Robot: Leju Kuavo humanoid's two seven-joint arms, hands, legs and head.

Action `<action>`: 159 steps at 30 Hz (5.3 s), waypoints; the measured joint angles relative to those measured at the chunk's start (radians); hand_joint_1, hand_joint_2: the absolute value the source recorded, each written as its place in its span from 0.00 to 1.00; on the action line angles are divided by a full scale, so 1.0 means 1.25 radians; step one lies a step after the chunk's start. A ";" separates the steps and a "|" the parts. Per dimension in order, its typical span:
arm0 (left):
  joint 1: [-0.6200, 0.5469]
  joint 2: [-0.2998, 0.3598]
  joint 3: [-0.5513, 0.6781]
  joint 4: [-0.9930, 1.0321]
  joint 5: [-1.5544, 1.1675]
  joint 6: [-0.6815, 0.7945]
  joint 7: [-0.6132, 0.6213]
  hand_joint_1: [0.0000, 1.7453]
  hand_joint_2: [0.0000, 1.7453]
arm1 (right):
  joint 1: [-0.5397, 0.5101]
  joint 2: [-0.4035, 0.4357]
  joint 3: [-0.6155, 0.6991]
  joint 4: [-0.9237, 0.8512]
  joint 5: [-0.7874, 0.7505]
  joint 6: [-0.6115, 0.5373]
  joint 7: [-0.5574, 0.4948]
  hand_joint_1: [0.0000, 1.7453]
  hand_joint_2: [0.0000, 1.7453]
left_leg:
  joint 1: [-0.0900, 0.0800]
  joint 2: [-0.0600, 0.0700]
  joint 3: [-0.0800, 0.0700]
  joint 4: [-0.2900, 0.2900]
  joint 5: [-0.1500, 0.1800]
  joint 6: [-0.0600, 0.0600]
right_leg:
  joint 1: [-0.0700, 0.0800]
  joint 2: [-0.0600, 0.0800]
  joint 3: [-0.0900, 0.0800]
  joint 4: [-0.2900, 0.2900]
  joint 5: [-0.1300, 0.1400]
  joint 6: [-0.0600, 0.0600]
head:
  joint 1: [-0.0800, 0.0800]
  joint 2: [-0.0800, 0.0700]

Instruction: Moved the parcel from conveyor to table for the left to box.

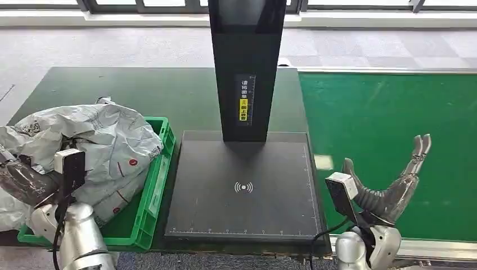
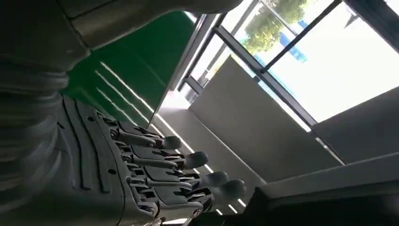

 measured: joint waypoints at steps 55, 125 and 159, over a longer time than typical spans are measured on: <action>0.159 0.149 -0.511 0.073 -0.488 -0.362 0.932 0.00 1.00 | 0.002 0.000 0.001 0.007 0.003 0.000 0.036 0.00 1.00 | -0.001 0.001 0.004 0.000 -0.001 0.001 | -0.001 0.001 0.003 0.000 -0.001 0.001 | 0.000 0.000; 0.347 0.117 -0.412 -0.186 -0.487 -0.359 0.696 0.00 1.00 | 0.074 0.001 -0.075 -0.040 -0.042 -0.001 0.003 0.00 1.00 | -0.001 0.001 0.002 0.000 -0.002 0.001 | -0.001 0.001 0.000 0.000 -0.002 0.000 | 0.000 0.000; 0.369 0.157 -0.418 -0.244 -0.336 -0.372 0.403 0.00 1.00 | 0.083 0.004 -0.152 0.031 -0.082 0.000 -0.056 0.00 1.00 | -0.001 0.001 0.001 0.000 -0.002 0.001 | -0.001 0.001 0.000 0.000 -0.002 0.000 | 0.000 0.000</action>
